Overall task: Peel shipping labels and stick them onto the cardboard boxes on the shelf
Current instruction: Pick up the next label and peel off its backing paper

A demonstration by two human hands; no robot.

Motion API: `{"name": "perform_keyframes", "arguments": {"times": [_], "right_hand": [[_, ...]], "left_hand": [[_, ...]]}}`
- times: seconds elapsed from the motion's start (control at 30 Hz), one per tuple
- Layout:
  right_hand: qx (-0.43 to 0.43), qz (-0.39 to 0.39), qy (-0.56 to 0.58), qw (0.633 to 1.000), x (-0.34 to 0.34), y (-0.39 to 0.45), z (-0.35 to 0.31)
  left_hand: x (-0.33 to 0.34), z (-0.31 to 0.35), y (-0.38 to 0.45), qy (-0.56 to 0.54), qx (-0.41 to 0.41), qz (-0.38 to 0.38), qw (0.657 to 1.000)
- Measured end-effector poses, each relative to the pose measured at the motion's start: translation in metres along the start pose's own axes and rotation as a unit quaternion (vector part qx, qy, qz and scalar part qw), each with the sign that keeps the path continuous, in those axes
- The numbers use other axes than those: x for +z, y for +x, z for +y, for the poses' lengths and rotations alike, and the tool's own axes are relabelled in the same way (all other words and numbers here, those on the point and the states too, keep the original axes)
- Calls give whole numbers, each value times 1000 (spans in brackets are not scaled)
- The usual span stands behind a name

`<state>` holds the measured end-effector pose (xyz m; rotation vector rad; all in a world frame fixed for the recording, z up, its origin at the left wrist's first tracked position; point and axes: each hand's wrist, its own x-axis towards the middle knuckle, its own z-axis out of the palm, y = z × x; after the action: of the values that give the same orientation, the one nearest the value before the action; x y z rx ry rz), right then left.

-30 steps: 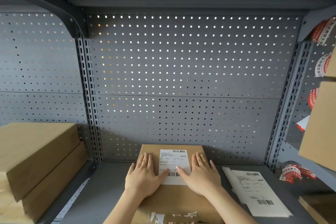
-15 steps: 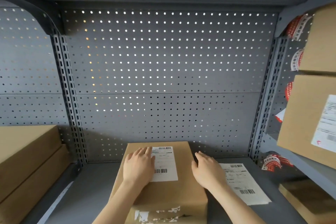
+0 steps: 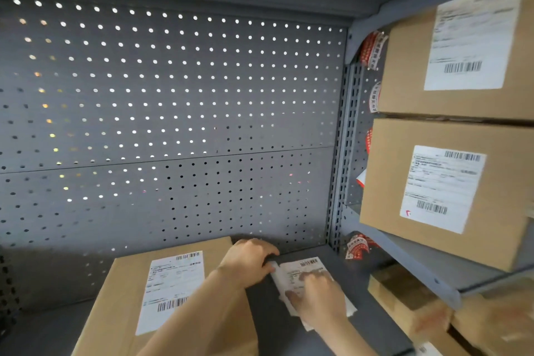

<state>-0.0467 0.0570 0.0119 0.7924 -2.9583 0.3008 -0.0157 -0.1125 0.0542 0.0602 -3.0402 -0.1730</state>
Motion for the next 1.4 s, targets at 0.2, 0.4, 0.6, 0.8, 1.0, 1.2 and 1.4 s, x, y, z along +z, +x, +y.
{"name": "perform_keyframes", "arguments": {"times": [0.2, 0.4, 0.6, 0.8, 1.0, 1.2, 1.4], "right_hand": [[11, -36, -19, 999, 12, -1, 7], [-2, -30, -27, 999, 16, 1, 10], [-5, -5, -18, 1000, 15, 0, 9], [-7, 1, -21, 1000, 13, 1, 9], [4, 35, -11, 999, 7, 0, 15], [9, 75, 29, 997, -7, 5, 29], [-7, 123, 95, 988, -22, 14, 15]], "left_hand": [[24, 17, 27, 75, 31, -89, 993], [39, 14, 35, 106, 47, -123, 986], [40, 14, 38, 97, 39, -93, 990], [39, 15, 39, 103, 46, -82, 990], [33, 19, 37, 73, 42, -47, 995], [20, 18, 29, -8, 37, 4, 999], [-3, -1, 5, -131, -46, 41, 989]]}}
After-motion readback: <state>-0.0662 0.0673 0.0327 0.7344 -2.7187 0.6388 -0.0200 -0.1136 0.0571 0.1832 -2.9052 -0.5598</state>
